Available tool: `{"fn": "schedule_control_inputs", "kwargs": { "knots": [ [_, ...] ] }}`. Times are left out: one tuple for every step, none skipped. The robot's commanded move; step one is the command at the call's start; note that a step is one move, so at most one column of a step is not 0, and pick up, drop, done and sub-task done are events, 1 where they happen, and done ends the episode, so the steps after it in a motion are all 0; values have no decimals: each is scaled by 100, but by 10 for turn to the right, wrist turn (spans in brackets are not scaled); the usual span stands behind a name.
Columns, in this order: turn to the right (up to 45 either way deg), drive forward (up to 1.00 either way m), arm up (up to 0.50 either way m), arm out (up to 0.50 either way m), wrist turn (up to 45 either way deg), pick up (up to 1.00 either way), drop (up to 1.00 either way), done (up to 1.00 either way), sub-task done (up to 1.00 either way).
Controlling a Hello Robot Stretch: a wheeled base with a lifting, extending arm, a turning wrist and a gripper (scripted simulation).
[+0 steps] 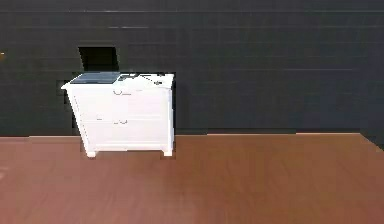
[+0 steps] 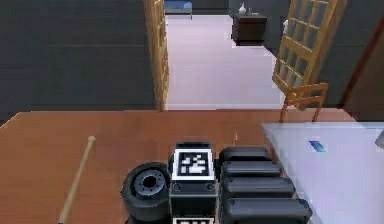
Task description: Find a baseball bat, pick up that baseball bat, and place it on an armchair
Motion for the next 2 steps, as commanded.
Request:
{"fn": "schedule_control_inputs", "kwargs": {
  "knots": [
    [-450, 0, 0, 0, 0, 0, 0, 0, 0],
    [-390, 0, 0, 0, 0, 0, 0, 0, 0]
  ]
}}
